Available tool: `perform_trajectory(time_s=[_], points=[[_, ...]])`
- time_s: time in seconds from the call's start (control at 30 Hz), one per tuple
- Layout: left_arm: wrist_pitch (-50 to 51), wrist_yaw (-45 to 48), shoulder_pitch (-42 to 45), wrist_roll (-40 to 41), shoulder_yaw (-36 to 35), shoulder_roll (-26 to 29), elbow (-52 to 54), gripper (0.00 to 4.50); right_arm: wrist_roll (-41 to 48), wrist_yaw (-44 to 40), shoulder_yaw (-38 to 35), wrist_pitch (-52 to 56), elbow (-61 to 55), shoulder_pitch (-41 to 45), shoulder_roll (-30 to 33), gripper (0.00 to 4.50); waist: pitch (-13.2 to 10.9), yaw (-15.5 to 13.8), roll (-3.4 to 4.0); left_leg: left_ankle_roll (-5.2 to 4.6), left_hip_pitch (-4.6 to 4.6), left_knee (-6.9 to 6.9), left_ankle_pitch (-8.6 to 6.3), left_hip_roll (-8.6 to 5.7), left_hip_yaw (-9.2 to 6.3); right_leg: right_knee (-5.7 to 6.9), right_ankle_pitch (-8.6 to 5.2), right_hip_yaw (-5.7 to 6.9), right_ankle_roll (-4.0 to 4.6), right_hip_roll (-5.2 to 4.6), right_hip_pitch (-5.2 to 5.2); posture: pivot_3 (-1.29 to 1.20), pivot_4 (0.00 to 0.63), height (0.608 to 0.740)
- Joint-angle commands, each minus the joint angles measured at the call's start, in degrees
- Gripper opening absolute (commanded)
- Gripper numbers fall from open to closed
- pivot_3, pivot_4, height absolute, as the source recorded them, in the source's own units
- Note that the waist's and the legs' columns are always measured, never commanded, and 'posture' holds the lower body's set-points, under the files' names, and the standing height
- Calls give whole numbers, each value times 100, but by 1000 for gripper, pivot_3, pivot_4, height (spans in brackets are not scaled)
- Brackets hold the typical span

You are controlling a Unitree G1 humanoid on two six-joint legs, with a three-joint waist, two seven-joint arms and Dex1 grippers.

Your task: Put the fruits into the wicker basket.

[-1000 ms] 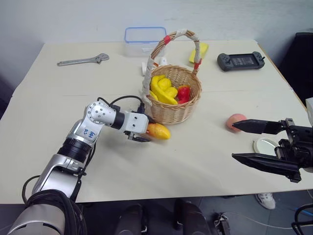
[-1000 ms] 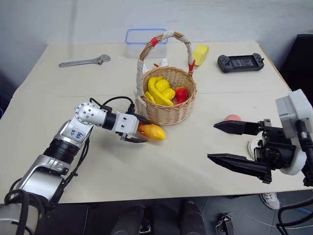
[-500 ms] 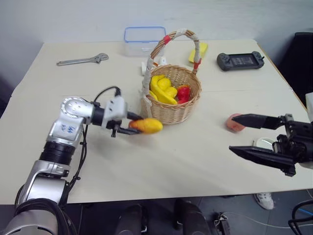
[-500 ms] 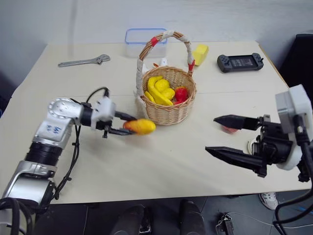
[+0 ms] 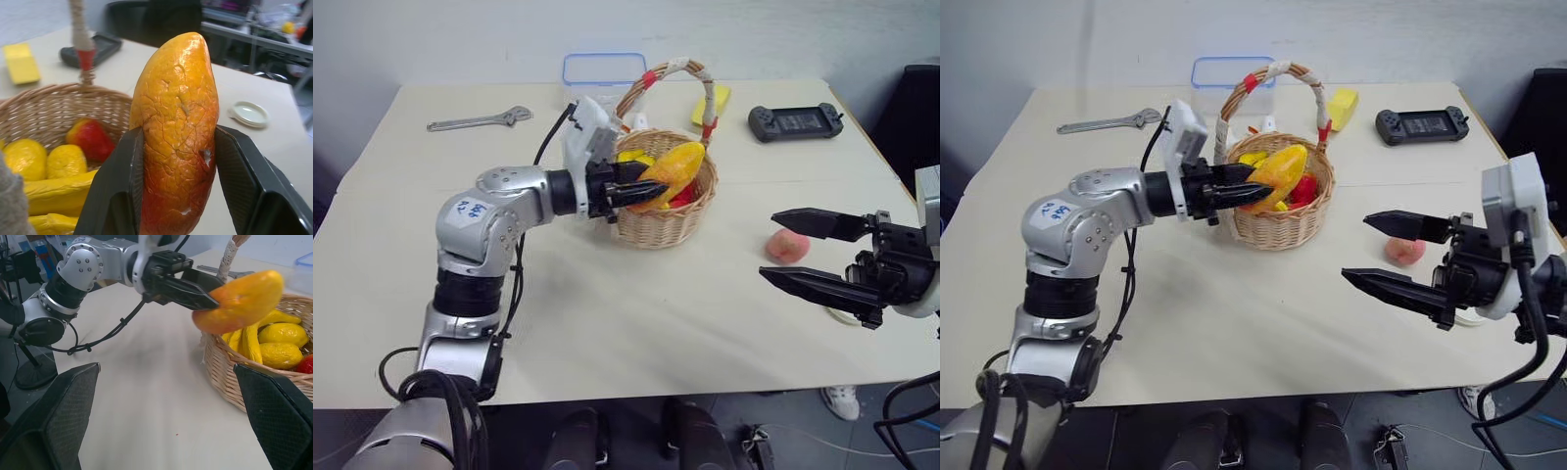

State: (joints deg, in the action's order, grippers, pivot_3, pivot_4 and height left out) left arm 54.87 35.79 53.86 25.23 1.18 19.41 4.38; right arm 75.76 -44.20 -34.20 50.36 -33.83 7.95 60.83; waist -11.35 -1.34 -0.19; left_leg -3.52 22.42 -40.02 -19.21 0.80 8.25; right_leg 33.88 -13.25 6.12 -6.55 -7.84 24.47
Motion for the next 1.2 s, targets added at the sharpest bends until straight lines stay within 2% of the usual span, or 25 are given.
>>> perform_trajectory(time_s=[0.03,0.23,0.5,0.53,0.63,0.8,0.93,1.1,1.2], points=[[25,-661,211,-262,39,-228,146,1766,-45,40,-55,-157,-48,100,-3,4500,0,-2,0,1,0,0,0,0,0,0,0,-1,0,0,1,0,150,740],[-146,-1062,220,-613,291,-378,46,1766,-330,258,101,-342,111,332,-92,4500,0,-9,0,4,2,1,-2,0,1,-3,0,-1,1,-1,3,0,150,740],[-292,-997,167,-708,333,-308,-6,4325,-541,246,139,-446,174,329,-163,4500,0,-13,0,7,4,1,-4,2,3,-3,-2,0,5,-1,7,0,150,740],[-351,-955,162,-714,336,-293,-2,4453,-543,255,132,-443,167,325,-170,4500,0,-13,0,7,4,1,-4,2,3,-3,-2,0,5,-1,7,0,150,740],[-581,-605,136,-526,241,-230,60,4453,-586,248,71,-437,160,243,-194,4500,0,-13,0,7,4,2,-4,2,2,-3,-2,0,5,-2,8,0,150,740],[-985,591,55,260,-127,61,347,4453,-977,217,-126,-474,314,-85,-223,4500,0,-5,0,9,5,2,-5,3,3,-2,-3,1,6,-1,9,0,150,740],[-1266,1760,-34,765,-293,658,416,4453,-1692,204,-473,-602,566,-685,-274,4500,0,-6,1,10,4,2,-6,4,7,-2,-3,0,6,4,9,0,150,740],[-1872,3153,-263,710,-108,1650,274,4453,-2010,-72,-1552,-541,835,-1877,-655,4500,1,-15,1,10,4,3,-6,4,11,-5,-3,1,7,12,8,0,150,740],[-2027,3568,-320,643,-8,1979,86,4453,-2170,-69,-1763,-572,1078,-2279,-889,4500,0,-5,1,11,3,3,-8,5,12,-9,-4,-1,7,15,7,0,150,740]])
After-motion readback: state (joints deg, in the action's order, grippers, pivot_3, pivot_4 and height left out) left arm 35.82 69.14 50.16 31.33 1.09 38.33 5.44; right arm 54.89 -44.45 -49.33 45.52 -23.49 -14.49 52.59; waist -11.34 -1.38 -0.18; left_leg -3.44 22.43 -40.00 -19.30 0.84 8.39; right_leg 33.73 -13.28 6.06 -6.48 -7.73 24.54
